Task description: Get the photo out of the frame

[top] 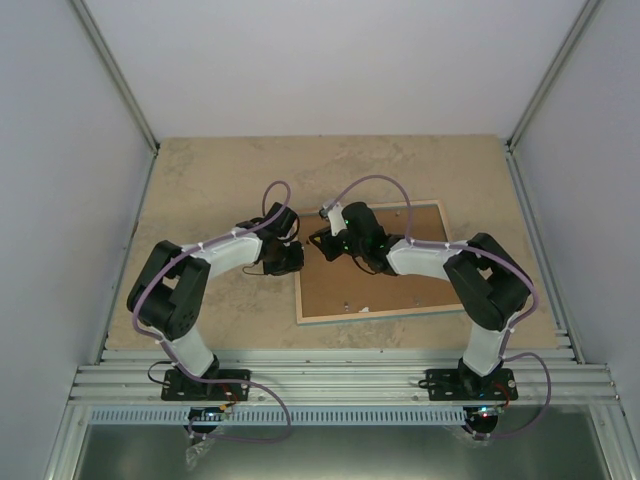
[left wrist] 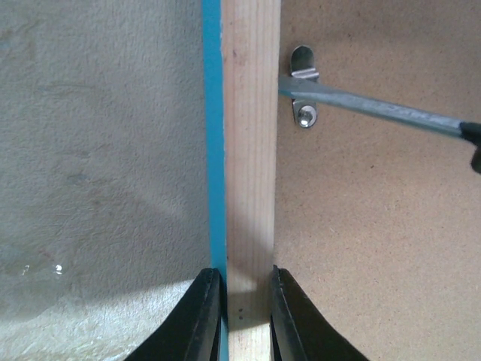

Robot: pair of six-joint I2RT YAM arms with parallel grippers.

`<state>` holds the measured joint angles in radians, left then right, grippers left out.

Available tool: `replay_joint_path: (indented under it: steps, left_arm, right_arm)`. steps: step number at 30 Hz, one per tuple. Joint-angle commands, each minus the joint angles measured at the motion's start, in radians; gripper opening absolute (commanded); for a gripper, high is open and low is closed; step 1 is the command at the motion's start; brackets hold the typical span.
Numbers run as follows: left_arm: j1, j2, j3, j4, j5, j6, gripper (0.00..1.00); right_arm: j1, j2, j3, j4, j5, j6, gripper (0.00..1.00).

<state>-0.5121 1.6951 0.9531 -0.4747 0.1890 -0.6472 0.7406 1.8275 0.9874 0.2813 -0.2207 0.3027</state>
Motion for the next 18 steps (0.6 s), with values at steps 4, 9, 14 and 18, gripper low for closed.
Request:
replay_joint_path:
  steps: [4, 9, 14, 18]
  left_arm:
    - [-0.002, -0.008, -0.039, -0.035, 0.023, -0.017, 0.12]
    - [-0.003, -0.01, -0.043, -0.032, 0.023, -0.024, 0.12]
    - [-0.003, -0.012, -0.045, -0.03, 0.022, -0.028, 0.11]
    - [-0.003, -0.015, -0.049, -0.023, 0.022, -0.035, 0.12]
  right_arm:
    - [-0.005, -0.012, -0.004, -0.019, 0.036, -0.019, 0.0]
    - [-0.006, -0.049, -0.037, -0.036, 0.054, -0.029, 0.0]
    - [-0.009, -0.083, -0.067, -0.05, 0.067, -0.038, 0.0]
    - [-0.009, -0.1, -0.085, -0.05, 0.052, -0.032, 0.0]
